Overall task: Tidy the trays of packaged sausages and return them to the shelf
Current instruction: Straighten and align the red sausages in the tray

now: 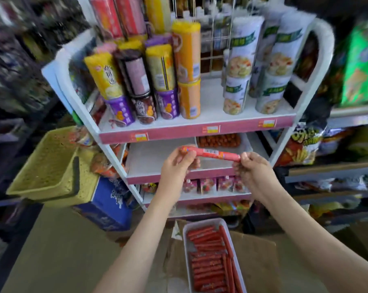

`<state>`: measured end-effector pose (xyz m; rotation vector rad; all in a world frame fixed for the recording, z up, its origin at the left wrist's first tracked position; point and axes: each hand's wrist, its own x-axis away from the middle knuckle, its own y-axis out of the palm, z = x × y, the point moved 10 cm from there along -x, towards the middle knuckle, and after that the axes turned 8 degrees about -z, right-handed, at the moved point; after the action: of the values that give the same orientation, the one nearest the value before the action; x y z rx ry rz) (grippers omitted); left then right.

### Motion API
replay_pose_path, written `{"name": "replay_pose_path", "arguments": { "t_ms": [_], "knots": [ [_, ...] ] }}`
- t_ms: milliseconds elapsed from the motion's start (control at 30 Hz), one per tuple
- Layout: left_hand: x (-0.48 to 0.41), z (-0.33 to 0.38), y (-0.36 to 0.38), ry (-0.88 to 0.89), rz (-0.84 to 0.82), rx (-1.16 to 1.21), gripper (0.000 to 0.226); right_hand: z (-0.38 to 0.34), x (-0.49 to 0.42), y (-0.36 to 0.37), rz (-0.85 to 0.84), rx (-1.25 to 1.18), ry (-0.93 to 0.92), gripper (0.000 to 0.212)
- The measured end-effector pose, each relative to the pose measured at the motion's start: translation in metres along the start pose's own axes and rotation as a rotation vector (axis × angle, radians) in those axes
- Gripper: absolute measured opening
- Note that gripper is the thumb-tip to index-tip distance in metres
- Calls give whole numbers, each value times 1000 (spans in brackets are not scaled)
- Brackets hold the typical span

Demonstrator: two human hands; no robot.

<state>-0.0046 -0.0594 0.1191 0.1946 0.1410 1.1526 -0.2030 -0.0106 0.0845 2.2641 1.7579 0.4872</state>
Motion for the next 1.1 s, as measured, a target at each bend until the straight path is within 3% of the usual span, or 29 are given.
{"name": "replay_pose_path", "arguments": {
  "t_ms": [133, 200, 300, 367, 467, 633, 733, 867, 1100],
  "knots": [
    [2, 32, 27, 128, -102, 23, 18, -20, 2, 23, -63, -50, -31, 27],
    [7, 50, 40, 199, -129, 32, 14, -28, 5, 32, -117, 89, -41, 24],
    [14, 73, 46, 310, -58, -297, 13, -56, 16, 46, -186, 556, -122, 9],
    [19, 86, 51, 411, -8, -622, 19, -85, 32, 65, -225, 645, -268, 16],
    [26, 100, 68, 579, -5, -903, 14, -122, 61, 95, -271, 675, -497, 29],
    [34, 106, 84, 690, 8, -1036, 26, -138, 80, 104, -222, 646, -613, 24],
    [39, 109, 88, 756, 27, -1080, 26, -143, 89, 107, -219, 741, -711, 33],
    [39, 103, 91, 730, 8, -1098, 27, -143, 86, 101, -224, 651, -698, 35],
    [28, 81, 57, 341, -115, -731, 15, -115, 42, 39, -123, 73, -470, 10]
  ]
}}
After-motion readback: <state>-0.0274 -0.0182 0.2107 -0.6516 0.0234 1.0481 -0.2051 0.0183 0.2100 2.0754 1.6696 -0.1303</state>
